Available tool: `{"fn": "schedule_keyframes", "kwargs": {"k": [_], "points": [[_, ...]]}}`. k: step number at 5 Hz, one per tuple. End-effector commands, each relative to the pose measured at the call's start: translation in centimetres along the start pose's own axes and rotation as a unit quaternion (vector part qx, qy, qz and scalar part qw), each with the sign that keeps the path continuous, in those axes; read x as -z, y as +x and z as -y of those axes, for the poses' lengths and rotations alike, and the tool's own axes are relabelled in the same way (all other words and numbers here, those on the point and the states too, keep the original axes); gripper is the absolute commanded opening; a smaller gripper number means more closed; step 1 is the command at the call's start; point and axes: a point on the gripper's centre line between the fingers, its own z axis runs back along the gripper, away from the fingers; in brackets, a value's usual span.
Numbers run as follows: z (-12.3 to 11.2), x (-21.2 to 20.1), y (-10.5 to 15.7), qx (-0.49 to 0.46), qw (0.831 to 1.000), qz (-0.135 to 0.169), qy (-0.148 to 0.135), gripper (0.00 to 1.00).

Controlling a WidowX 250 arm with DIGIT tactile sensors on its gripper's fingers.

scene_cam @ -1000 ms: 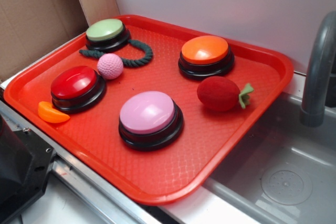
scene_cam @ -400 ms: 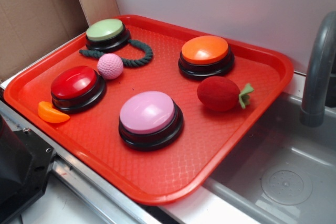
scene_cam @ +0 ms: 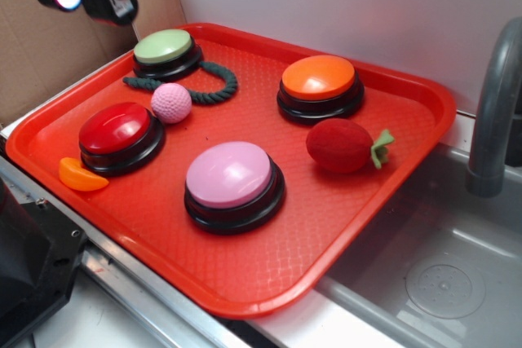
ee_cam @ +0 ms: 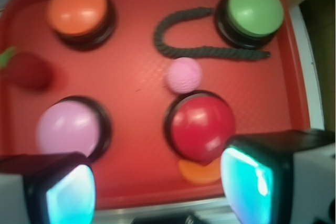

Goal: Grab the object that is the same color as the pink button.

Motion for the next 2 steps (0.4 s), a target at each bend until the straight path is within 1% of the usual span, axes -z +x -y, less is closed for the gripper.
{"fn": "schedule_keyframes", "kwargs": {"k": [1, 2], "points": [[-1.9, 5.0, 2.8, -0.013, 1.0, 0.014, 0.016, 1.0], [-2.1, 7.8, 4.0, -0.015, 0.999, -0.005, 0.032, 1.0]]}}
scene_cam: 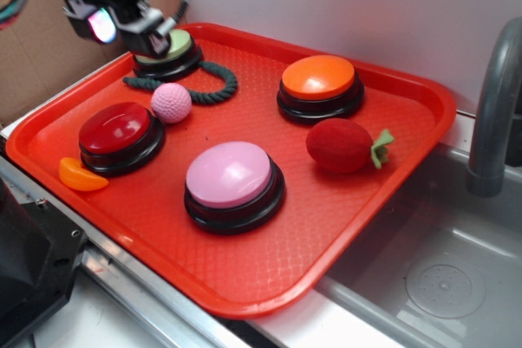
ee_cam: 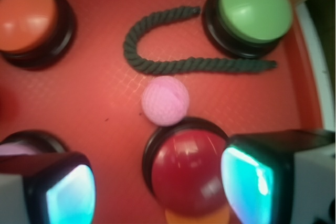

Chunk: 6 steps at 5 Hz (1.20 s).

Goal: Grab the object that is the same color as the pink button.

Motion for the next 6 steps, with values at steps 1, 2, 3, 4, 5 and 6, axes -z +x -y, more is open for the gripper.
{"fn": "schedule_keyframes", "kwargs": {"k": [1, 2, 3, 4, 5, 6], "points": [[-0.9, 4.5, 1.9, -0.003, 0.999, -0.019, 0.028, 1.0], [-1.1, 6.2, 2.0, -0.005, 0.999, -0.032, 0.035, 1.0], [-1.0, 7.1, 2.2, 0.0, 0.998, -0.043, 0.044, 1.0], [-1.0, 7.4, 2.4, 0.007, 0.998, -0.042, 0.046, 0.29], [-1.1, 7.2, 2.5, 0.011, 0.998, -0.036, 0.04, 0.0], [-0.8, 5.9, 2.7, 0.015, 0.998, -0.043, 0.039, 0.0]]}}
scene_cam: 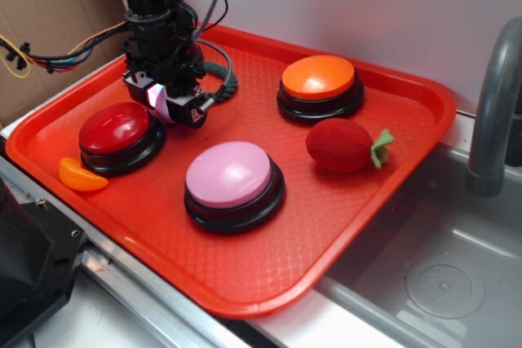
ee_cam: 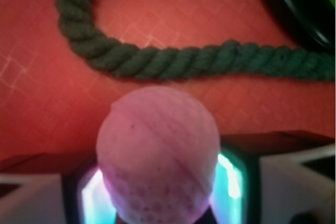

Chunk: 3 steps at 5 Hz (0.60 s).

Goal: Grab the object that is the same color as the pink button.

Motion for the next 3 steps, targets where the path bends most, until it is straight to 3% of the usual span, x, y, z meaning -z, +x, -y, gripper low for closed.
{"fn": "schedule_keyframes", "kwargs": {"k": [1, 3], "points": [[0.2, -5.0, 0.7, 0.024, 0.999, 0.01, -0.032, 0.0], [4.4, -10.9, -0.5, 0.096, 0.994, 0.056, -0.022, 0.0]]}}
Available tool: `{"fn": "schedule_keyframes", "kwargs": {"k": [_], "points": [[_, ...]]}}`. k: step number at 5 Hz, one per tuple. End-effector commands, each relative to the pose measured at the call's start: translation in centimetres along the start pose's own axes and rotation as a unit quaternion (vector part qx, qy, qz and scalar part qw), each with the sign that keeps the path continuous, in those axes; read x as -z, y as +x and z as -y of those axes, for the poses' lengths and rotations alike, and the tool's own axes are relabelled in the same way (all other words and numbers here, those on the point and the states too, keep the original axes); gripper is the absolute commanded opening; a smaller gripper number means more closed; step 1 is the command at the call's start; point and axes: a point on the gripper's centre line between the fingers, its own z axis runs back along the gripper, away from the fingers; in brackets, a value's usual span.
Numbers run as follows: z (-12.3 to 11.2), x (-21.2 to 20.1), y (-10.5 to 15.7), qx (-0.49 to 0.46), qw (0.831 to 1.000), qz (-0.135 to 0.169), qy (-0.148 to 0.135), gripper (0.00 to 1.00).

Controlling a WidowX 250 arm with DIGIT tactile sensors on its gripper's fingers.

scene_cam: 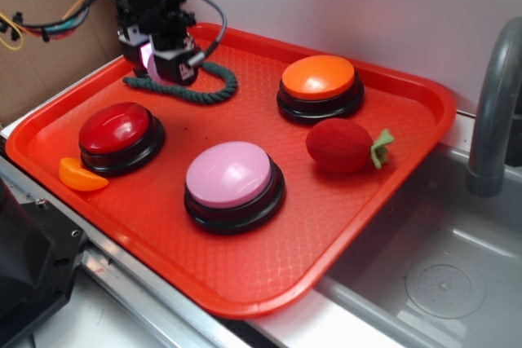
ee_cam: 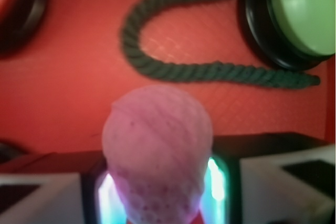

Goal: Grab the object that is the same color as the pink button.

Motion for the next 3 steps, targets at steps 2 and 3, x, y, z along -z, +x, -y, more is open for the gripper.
{"fn": "schedule_keyframes", "kwargs": {"k": [2, 3], "points": [[4.0, -5.6, -1.5, 0.059, 0.994, 0.094, -0.002, 0.0], [2.9, -4.9, -1.1, 0.038, 0.998, 0.051, 0.0, 0.0]]}}
